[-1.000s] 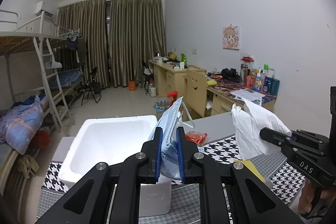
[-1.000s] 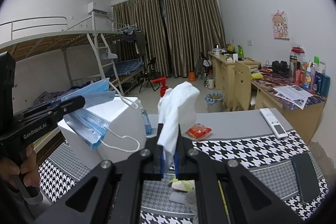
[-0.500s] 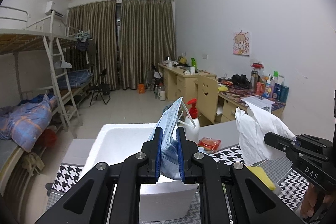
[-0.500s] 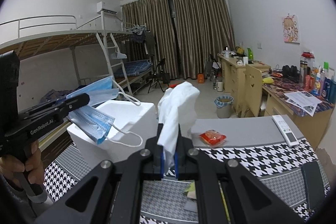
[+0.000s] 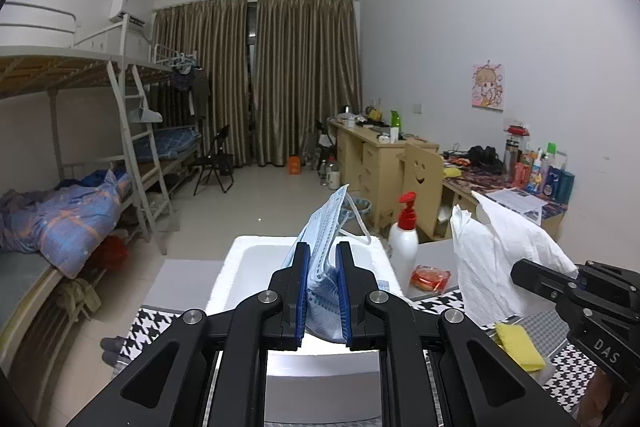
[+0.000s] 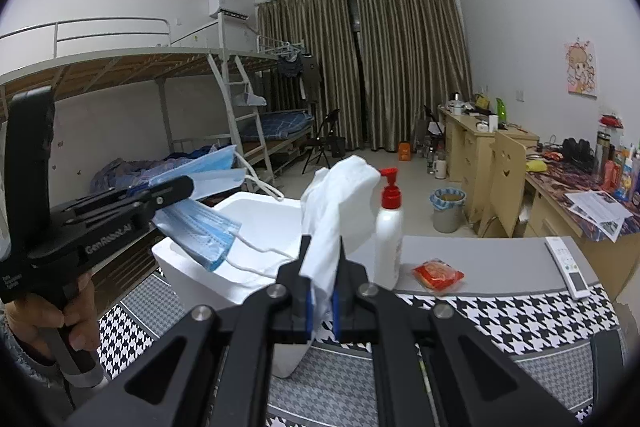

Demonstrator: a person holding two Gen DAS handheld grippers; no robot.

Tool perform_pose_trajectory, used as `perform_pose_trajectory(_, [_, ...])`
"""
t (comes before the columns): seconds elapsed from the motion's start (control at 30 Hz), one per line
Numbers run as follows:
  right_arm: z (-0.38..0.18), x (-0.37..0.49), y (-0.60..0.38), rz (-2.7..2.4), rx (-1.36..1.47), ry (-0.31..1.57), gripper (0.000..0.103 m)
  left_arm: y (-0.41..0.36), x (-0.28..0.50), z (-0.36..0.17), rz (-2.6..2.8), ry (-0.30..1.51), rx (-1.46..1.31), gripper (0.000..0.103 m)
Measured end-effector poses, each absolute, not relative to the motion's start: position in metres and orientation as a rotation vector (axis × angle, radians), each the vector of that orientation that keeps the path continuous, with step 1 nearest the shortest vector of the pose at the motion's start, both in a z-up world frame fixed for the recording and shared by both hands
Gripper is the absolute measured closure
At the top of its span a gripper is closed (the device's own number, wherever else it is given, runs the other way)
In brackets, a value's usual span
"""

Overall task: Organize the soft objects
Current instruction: 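Carry the mask over the foam box with the left tool while the right tool carries the tissue, then open the left tool to drop the mask into the foam box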

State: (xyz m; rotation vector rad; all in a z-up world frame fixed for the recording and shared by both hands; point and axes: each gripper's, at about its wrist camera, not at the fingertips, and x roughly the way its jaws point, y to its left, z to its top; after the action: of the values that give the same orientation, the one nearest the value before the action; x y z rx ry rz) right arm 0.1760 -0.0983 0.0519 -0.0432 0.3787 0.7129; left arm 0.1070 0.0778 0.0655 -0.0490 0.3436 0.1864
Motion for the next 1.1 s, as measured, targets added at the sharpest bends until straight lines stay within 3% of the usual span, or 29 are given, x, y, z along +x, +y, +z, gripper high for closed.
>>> perform_pose_trajectory(0.8, [0.051,0.181,-0.075,0.734,-0.070,0.399,0.093,0.101,0.140,0.043,0.231,0.442,-0.075,0.089])
perform_pose_trajectory(0.87, [0.050,0.181,-0.074,0.732,-0.073,0.404,0.093,0.101,0.142,0.041,0.228,0.449,-0.071,0.085])
perform_pose_trajectory(0.97, [0.050,0.182,-0.072,0.728,-0.076,0.406,0.093,0.104,0.147,0.038,0.230,0.465,-0.066,0.069])
perform_pose_trajectory(1.0, [0.050,0.182,-0.072,0.728,-0.077,0.405,0.093,0.104,0.147,0.038,0.232,0.465,-0.064,0.056])
perform_pose_trajectory(1.03, [0.050,0.182,-0.072,0.728,-0.079,0.405,0.093,0.104,0.148,0.037,0.234,0.465,-0.058,0.035])
perform_pose_trajectory(1.1, [0.050,0.183,-0.071,0.727,-0.080,0.406,0.093,0.105,0.145,0.036,0.246,0.451,-0.059,0.013])
